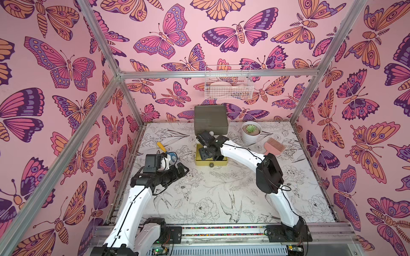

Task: Place the brooch boxes into the drawer by color
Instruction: Place the brooch box in the drawer.

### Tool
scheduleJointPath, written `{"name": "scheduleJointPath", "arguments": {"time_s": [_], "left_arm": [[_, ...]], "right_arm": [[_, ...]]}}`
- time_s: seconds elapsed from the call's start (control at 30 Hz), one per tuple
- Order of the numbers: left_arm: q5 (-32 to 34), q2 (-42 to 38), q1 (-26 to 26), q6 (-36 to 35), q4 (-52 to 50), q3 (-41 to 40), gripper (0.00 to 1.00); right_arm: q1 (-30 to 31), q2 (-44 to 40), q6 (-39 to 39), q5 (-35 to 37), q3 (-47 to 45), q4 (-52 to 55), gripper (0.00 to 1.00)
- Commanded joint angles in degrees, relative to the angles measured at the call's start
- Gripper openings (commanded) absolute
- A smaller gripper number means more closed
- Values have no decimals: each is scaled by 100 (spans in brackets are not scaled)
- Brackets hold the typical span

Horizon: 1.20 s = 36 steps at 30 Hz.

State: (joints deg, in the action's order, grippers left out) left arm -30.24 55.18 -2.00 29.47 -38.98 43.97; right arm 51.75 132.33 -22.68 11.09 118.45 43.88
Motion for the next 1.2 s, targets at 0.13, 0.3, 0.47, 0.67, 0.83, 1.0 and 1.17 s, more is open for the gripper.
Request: {"name": "scheduleJointPath", "arguments": {"time_s": [0.13,0.3,0.47,0.67,0.83,1.0,1.17], "left_arm": [[-3,-25,-75,50,-71,-134,100],[5,-16,-111,50,-70,-147,100],[43,-25,-159,58,-66,-161,100],[71,37,-204,50,-66,-118,100],[96,28,-215,67,-66,-101,100],[102,89,-248,77,-57,-40,100],[179,37,-283,85,-61,-6,100]], "right_arm": [[-24,235,-11,181,26,-135,62],[-33,350,-41,181,36,-166,69],[-33,351,-79,143,40,-134,77],[-41,259,-57,180,63,-146,81],[-3,-26,-31,95,-4,-105,81],[229,-470,67,329,-334,-59,82],[471,-1330,-32,480,-1606,-718,80]]}}
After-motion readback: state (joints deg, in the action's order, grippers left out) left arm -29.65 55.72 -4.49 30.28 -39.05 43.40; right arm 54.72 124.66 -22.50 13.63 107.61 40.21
